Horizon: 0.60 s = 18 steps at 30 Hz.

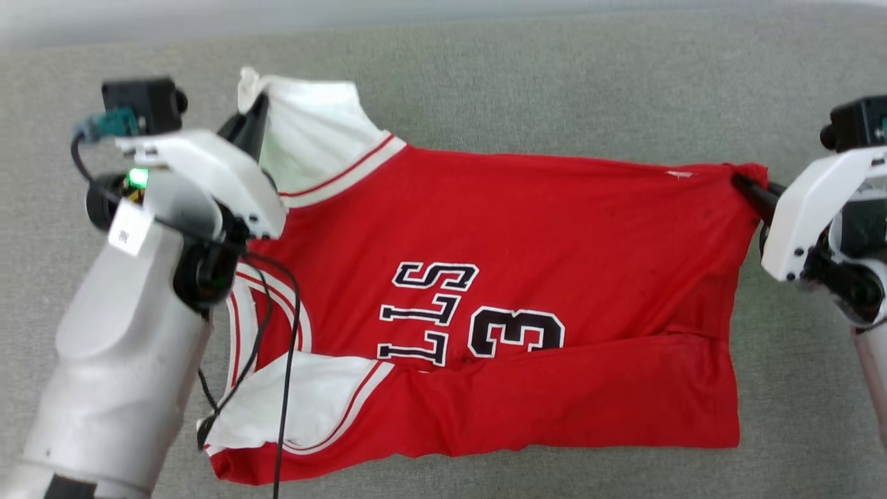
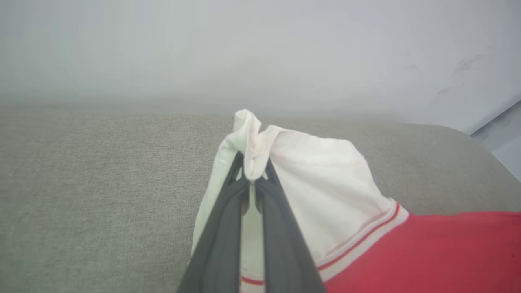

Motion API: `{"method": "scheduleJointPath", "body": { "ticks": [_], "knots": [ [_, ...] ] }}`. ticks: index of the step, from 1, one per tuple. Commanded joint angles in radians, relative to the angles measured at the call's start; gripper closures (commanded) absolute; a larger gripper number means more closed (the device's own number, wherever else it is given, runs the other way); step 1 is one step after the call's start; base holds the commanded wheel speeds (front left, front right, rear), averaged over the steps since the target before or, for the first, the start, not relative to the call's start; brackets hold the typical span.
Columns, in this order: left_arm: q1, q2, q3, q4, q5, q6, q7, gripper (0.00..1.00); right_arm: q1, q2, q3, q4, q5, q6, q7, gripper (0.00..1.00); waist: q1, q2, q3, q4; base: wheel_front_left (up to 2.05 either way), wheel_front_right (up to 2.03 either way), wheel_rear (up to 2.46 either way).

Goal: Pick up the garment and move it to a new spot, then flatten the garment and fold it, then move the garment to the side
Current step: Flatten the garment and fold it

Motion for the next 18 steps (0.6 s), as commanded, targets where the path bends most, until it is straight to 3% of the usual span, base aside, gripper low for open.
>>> {"method": "scheduleJointPath", "body": {
  "ticks": [1,8,18],
  "knots": [
    [0.030,0.002,0.008,-0.009,-0.010,0.006,-0.013,1.00,0.028,-0.004,-0.006,-0.013,-0.005,-0.001,-0.006,1.00,0.0000,-0.0001,-0.027,0.006,0.00,0.00,0.00],
    [0.265,0.019,0.026,-0.102,-0.034,0.044,-0.079,1.00,0.198,0.010,-0.014,-0.122,-0.053,-0.001,-0.052,1.00,0.0000,-0.0001,-0.109,0.006,0.00,0.00,0.00],
    [0.631,0.021,0.007,-0.250,-0.078,0.130,-0.067,1.00,0.474,0.052,-0.045,-0.195,-0.048,-0.001,-0.100,1.00,0.0000,-0.0001,-0.190,0.020,0.00,0.00,0.00]
  ]
}}
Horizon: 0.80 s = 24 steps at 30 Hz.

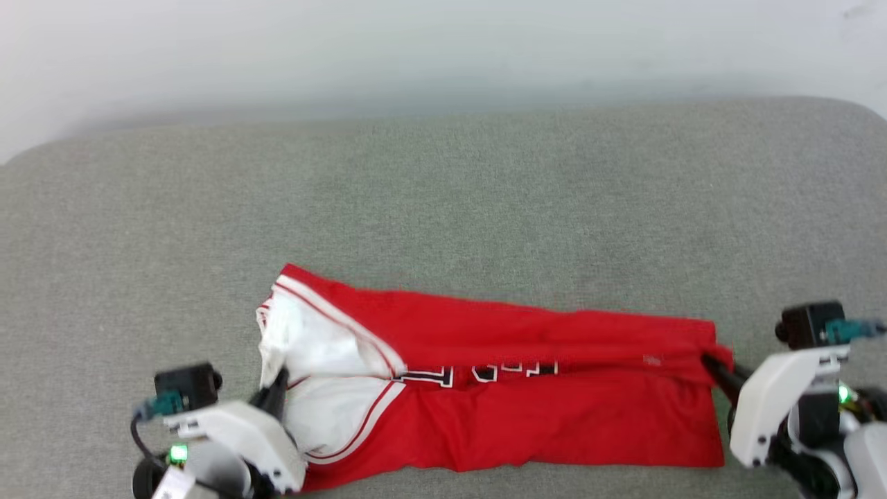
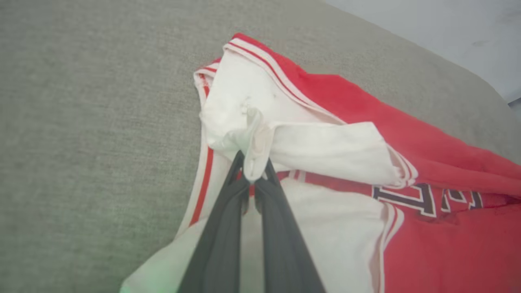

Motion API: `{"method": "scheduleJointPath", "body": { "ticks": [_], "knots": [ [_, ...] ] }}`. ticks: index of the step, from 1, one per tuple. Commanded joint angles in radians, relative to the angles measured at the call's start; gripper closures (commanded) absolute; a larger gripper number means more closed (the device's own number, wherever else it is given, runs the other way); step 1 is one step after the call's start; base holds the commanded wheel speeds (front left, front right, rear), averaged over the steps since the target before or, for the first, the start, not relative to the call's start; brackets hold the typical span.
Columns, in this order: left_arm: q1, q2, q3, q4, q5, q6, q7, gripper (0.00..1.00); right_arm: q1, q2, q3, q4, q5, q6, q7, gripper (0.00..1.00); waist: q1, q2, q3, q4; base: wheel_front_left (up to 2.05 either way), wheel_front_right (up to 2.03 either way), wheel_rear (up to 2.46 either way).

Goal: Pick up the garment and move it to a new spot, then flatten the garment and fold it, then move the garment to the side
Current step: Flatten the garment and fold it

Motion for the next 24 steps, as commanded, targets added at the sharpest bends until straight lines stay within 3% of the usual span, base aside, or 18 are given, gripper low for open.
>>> {"method": "scheduleJointPath", "body": {
  "ticks": [1,4,5,6,7,8,16,24],
  "knots": [
    [0.029,0.002,0.000,-0.014,-0.004,0.010,0.004,1.00,0.031,0.006,-0.009,-0.007,0.005,-0.001,-0.004,1.00,0.0001,0.0000,-0.010,0.005,0.00,0.00,0.00],
    [0.091,-0.003,-0.016,-0.038,-0.022,0.016,0.030,1.00,0.095,0.019,-0.023,-0.010,0.008,-0.001,-0.009,1.00,0.0001,0.0000,-0.022,0.012,0.00,0.00,0.00],
    [0.101,-0.007,-0.022,-0.042,-0.027,0.012,0.037,1.00,0.114,0.027,-0.030,-0.012,0.015,-0.001,-0.013,0.95,0.0001,0.0000,-0.025,0.015,0.00,0.00,0.00],
    [0.115,-0.012,-0.029,-0.045,-0.032,0.009,0.043,0.91,0.127,0.029,-0.035,-0.014,0.012,-0.001,-0.017,0.54,0.0001,0.0000,-0.028,0.017,0.00,0.00,0.00],
    [0.126,-0.015,-0.035,-0.046,-0.029,0.011,0.043,0.56,0.141,0.034,-0.043,-0.016,0.011,-0.001,-0.027,0.00,0.0001,0.0000,-0.034,0.019,0.00,0.00,0.00],
    [0.132,-0.017,-0.037,-0.051,-0.027,0.008,0.036,0.00,0.155,0.044,-0.051,-0.020,0.014,-0.001,-0.036,0.00,0.0001,0.0000,-0.039,0.020,0.00,0.00,0.00],
    [0.144,-0.004,-0.043,-0.127,0.057,0.007,-0.111,0.00,0.245,0.102,-0.134,-0.121,-0.021,-0.001,-0.170,0.00,0.0001,0.0000,-0.081,0.027,0.00,0.00,0.00],
    [0.125,0.015,-0.024,-0.244,0.159,0.044,-0.213,0.00,0.269,0.080,-0.273,-0.193,-0.045,-0.001,-0.085,0.00,0.0001,0.0000,-0.095,0.046,0.00,0.00,0.00]
  ]
}}
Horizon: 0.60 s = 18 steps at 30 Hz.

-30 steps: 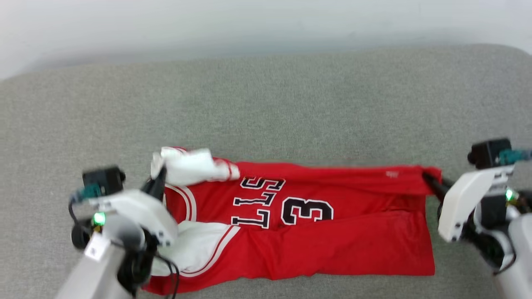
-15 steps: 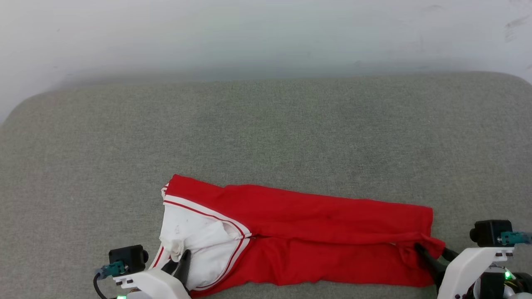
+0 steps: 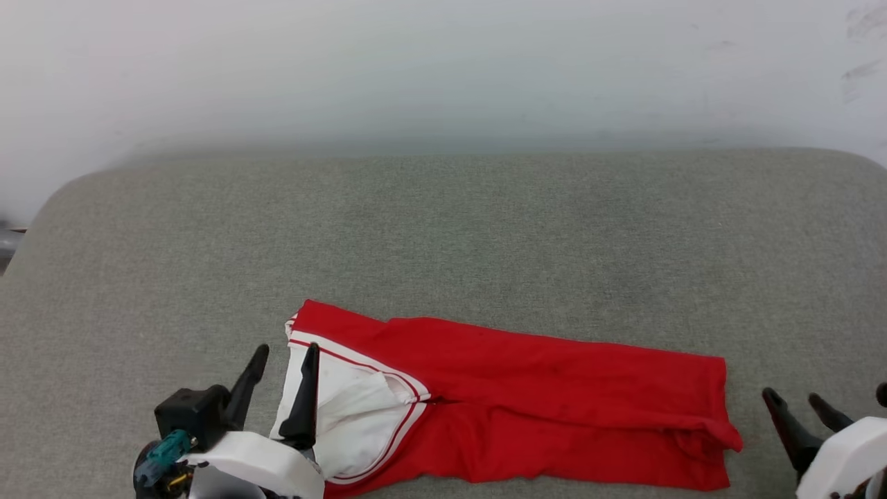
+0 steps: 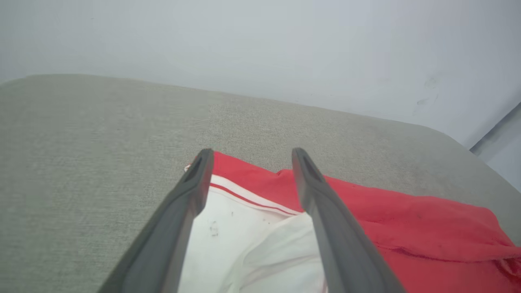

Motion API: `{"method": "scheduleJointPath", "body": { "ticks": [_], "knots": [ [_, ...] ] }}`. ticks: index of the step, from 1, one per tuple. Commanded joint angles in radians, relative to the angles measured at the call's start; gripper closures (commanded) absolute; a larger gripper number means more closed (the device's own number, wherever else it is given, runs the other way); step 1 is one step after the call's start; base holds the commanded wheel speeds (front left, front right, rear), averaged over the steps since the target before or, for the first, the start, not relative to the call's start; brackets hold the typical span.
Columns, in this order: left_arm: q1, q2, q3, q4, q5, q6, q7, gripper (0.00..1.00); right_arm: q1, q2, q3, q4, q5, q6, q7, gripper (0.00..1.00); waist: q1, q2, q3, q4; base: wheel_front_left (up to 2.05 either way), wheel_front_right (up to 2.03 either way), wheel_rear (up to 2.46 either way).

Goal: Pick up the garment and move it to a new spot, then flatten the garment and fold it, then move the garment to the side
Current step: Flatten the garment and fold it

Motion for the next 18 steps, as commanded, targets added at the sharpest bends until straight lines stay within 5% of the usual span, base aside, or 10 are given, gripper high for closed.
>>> {"method": "scheduleJointPath", "body": {
  "ticks": [1,9,18],
  "knots": [
    [-0.007,0.004,0.008,-0.023,0.018,0.008,-0.012,0.00,0.008,-0.013,-0.016,-0.001,-0.008,-0.001,0.038,0.00,0.0001,-0.0001,0.003,0.008,0.00,0.00,0.00],
    [-0.038,-0.002,0.017,-0.136,0.124,0.039,-0.029,0.00,-0.047,-0.056,-0.005,-0.011,-0.004,-0.001,0.232,0.00,0.0001,-0.0001,0.069,0.059,0.00,0.00,0.00],
    [-0.072,-0.021,0.002,-0.187,0.179,0.040,-0.033,0.00,-0.079,-0.063,0.115,0.115,0.073,-0.001,0.406,0.00,0.0001,-0.0001,0.145,0.109,0.00,0.00,0.00]
  ]
}}
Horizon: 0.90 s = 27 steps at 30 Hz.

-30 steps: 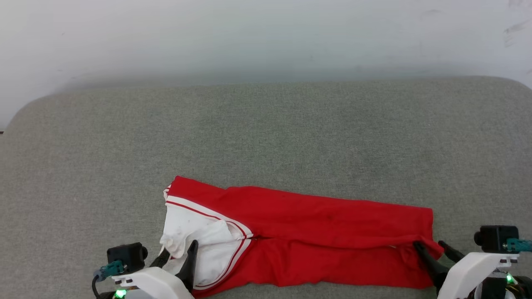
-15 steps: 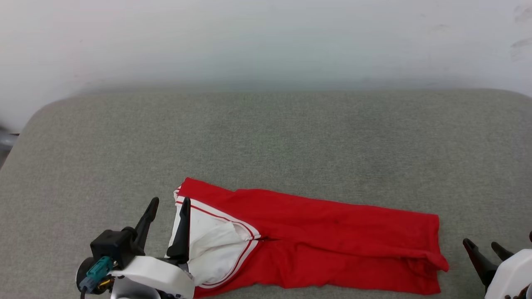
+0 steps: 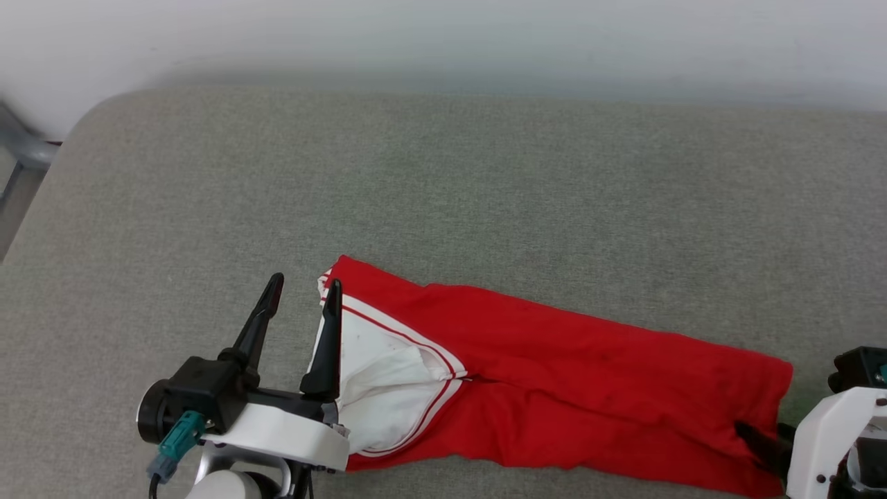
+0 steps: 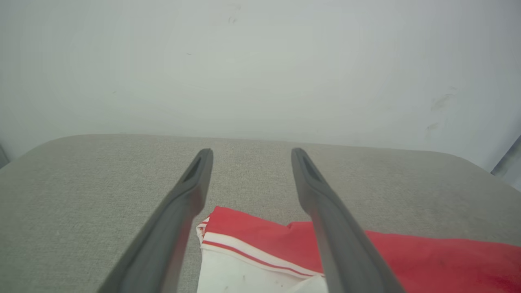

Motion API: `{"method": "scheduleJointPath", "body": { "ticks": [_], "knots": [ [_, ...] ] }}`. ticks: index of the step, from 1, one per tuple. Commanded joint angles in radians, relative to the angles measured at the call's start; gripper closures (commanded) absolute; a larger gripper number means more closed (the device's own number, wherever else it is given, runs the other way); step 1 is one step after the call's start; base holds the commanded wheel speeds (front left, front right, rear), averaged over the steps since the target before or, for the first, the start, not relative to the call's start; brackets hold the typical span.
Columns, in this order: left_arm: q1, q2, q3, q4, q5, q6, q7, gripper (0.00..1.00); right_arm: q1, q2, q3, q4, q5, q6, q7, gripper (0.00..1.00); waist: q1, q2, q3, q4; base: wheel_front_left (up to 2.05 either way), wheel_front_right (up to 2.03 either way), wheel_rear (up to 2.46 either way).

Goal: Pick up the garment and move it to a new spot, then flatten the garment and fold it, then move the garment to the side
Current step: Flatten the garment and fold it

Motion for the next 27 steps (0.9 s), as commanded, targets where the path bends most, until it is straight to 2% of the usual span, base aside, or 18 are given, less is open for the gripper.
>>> {"method": "scheduleJointPath", "body": {
  "ticks": [1,2,3,4,14,17,18,23,25,27],
  "knots": [
    [-0.009,-0.006,-0.001,-0.005,0.008,0.003,-0.005,0.00,0.009,0.009,0.037,0.038,0.021,0.000,0.046,0.00,0.0000,0.0000,0.017,0.016,0.00,0.00,0.00],
    [-0.008,-0.008,-0.004,-0.004,0.008,0.000,-0.006,0.00,0.013,0.008,0.050,0.048,0.035,0.000,0.060,0.00,0.0000,0.0000,0.020,0.017,0.00,0.00,0.00],
    [-0.008,-0.011,-0.009,0.007,0.009,-0.007,-0.006,0.00,0.005,0.012,0.075,0.062,0.071,0.001,0.071,0.91,0.0000,0.0000,0.023,0.018,0.00,0.00,0.00],
    [-0.008,-0.011,-0.009,0.010,0.010,-0.007,-0.006,0.00,-0.003,0.016,0.079,0.060,0.083,0.001,0.065,1.00,0.0000,0.0000,0.022,0.015,0.00,0.00,0.00],
    [0.026,0.003,-0.006,0.027,0.012,0.003,-0.002,0.00,-0.050,-0.050,0.073,-0.012,0.100,0.000,0.001,1.00,0.0000,0.0000,-0.053,-0.013,0.00,0.00,0.00],
    [0.054,0.016,-0.002,0.018,0.009,0.017,0.006,0.00,-0.028,-0.085,0.017,-0.026,0.080,0.000,-0.003,1.00,0.0000,0.0000,-0.089,-0.034,0.00,0.00,0.00],
    [0.065,0.021,-0.002,0.008,0.011,0.026,0.009,0.00,-0.007,-0.099,-0.055,-0.030,0.062,-0.001,0.008,1.00,0.0000,0.0000,-0.096,-0.041,0.00,0.00,0.00],
    [0.077,0.027,-0.002,-0.005,0.016,0.035,0.014,0.00,0.015,-0.125,-0.204,-0.032,0.040,-0.001,0.045,1.00,0.0000,0.0000,-0.102,-0.048,0.00,0.00,0.00],
    [0.079,0.029,-0.002,-0.008,0.016,0.039,0.014,0.00,0.012,-0.122,-0.245,-0.035,0.043,0.000,0.065,1.00,0.0000,0.0000,-0.104,-0.051,0.00,0.00,0.00],
    [0.080,0.030,-0.001,-0.011,0.016,0.041,0.015,0.00,-0.008,-0.089,-0.277,-0.040,0.079,0.000,0.095,1.00,0.0000,0.0000,-0.104,-0.054,0.00,0.00,0.00]
  ]
}}
